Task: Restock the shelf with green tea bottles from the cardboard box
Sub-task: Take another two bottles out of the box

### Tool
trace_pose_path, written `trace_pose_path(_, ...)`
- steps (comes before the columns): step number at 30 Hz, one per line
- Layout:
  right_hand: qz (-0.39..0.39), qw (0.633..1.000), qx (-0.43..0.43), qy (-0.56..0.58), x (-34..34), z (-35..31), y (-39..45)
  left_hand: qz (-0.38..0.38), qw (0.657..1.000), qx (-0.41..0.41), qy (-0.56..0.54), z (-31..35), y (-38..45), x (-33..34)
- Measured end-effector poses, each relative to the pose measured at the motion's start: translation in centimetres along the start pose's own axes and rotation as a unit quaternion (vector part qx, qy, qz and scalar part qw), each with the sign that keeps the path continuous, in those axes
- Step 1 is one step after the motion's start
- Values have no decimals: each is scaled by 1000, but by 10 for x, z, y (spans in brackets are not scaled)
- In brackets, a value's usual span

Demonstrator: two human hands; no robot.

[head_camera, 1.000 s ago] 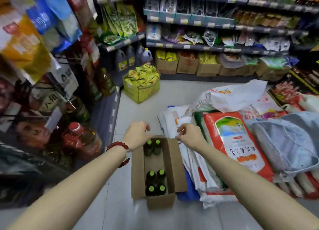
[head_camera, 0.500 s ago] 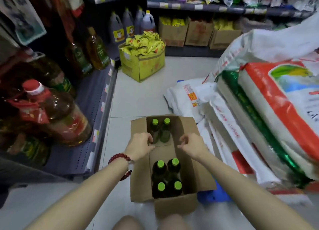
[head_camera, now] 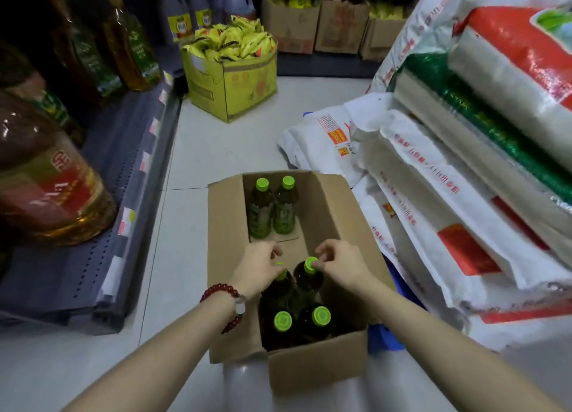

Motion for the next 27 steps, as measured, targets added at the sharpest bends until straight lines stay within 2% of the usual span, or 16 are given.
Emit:
trace_pose_path(4,16,1000,-17,16,9,4,-3,-21,1000,5,16,-2,1,14)
trace_pose_path(7,33,999,-26,34,14,7,-2,-9,999,2,32,-4,3,19)
trace_pose_path(13,59,994,-18,86,21,11,10,74,996,-46,-36,-8,10,16)
trace_pose_path(18,52,987,5,154,37,22,22,158,974,-112,-121,-11,19,17)
trace_pose_path(21,45,978,1,202,45,26,24,157,969,-119,-147,-13,23,26)
trace_pose_path(27,64,982,-3,180,51,32,36,133,968,-124,-171,-17,31,38)
Point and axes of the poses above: each hand's wrist, its own y-axis towards the middle knuckle, its own x-axis out of the palm, z = x × y, the point moved 6 cm from there along y, towards the middle knuckle, and after that the axes turned 2 degrees about z, right-handed, at the moved point
